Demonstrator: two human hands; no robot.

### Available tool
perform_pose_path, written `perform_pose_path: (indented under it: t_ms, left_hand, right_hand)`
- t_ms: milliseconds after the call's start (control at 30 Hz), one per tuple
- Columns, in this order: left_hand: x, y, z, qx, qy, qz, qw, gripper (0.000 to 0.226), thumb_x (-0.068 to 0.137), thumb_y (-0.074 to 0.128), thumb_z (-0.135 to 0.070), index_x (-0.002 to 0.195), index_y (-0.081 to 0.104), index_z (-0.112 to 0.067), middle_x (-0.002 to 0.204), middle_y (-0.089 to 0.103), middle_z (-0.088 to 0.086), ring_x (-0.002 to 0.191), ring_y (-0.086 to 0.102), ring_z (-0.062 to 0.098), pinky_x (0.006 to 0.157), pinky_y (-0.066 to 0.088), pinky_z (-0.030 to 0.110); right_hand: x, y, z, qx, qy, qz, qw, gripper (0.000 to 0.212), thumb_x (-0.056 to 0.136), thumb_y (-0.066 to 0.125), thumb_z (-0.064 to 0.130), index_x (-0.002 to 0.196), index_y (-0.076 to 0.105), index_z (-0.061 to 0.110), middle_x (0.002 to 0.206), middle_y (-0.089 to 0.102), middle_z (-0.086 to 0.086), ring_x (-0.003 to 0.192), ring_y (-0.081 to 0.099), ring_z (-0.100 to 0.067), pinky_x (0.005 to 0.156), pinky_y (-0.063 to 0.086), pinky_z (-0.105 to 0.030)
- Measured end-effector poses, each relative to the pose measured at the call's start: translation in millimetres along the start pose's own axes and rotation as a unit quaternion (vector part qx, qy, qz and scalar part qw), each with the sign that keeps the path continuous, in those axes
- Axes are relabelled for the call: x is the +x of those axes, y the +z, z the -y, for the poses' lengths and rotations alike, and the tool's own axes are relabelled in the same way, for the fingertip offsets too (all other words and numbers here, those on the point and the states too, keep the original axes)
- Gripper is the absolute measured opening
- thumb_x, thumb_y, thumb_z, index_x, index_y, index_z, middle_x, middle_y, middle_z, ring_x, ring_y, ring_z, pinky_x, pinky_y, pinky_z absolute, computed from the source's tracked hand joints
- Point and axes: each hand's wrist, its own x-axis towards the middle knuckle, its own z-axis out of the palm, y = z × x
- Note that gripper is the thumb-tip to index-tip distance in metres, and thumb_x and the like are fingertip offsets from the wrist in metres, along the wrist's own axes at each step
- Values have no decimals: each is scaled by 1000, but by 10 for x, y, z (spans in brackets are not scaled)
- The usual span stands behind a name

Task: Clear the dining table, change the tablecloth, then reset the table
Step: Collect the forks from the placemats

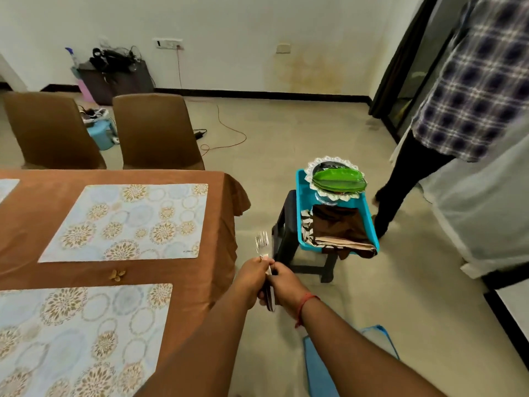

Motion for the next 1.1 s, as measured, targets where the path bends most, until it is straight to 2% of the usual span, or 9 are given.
perform_pose_path:
  t_ms: [167,300,433,500,633,700,767,933,1100]
  left_hand:
    - [433,-355,-256,-21,8,47,999,23,104,46,-36,109,62,-21,108,66,11,100,66,26,86,60,41]
    - [803,-549,-441,-51,-4,69,996,21,103,51,-36,116,60,-22,115,66,0,105,64,18,92,55,39]
    - [1372,-820,-591,-54,-12,36,998,26,100,55,-39,116,62,-20,111,68,0,104,66,19,86,56,36]
    - [1732,-882,-683,-66,-20,20,997,25,101,55,-35,117,62,-17,109,67,2,101,63,19,82,52,37]
    - [2457,-813,-745,-46,-39,-15,998,9,97,59,-30,103,64,-24,103,68,2,99,64,23,95,51,49]
    - [2758,-744,-788,6,-59,-5,998,19,97,58,-39,97,65,-21,83,64,-1,72,61,16,65,52,34]
    - [3061,-648,-833,46,-89,-4,995,26,99,56,-40,98,64,-16,74,58,-2,58,51,10,52,37,24]
    - [3405,-239,-1018,91,-98,9,991,22,101,54,-34,96,66,-16,81,65,1,66,57,11,54,39,26]
    - [3693,50,-1091,144,-115,34,982,20,100,55,-39,94,66,-23,97,73,3,82,66,14,69,44,30]
  right_hand:
    - [570,74,277,21,-6,9,1000,22,103,43,29,121,55,29,98,67,-11,75,61,-19,57,52,-29]
    - [1109,-197,518,53,1,-54,997,6,100,43,11,103,48,12,76,53,-8,56,50,-11,46,42,-24]
    - [1912,-726,719,95,9,-154,983,15,95,38,0,96,45,13,67,48,-6,44,43,-11,38,34,-20]
    - [2374,-1108,785,70,19,-188,980,15,94,37,1,96,46,13,69,49,-7,45,44,-12,40,36,-22]
    - [3386,-2138,919,-75,42,-236,968,14,97,39,-2,94,42,12,72,50,-14,49,44,-20,37,36,-21]
    - [3861,-2630,1000,-171,52,-243,953,12,95,45,1,94,45,13,83,57,-22,60,55,-29,49,48,-31]
    - [4261,-3090,1057,-284,65,-242,925,12,92,49,5,102,53,8,102,62,-30,89,63,-43,74,49,-42]
    - [4957,-3902,1379,-520,33,-172,836,20,92,51,15,110,60,19,117,65,-19,106,61,-37,85,48,-37]
    - [5584,-4300,1640,-624,14,-126,771,34,94,48,19,122,61,33,129,61,-7,123,47,-35,98,42,-45]
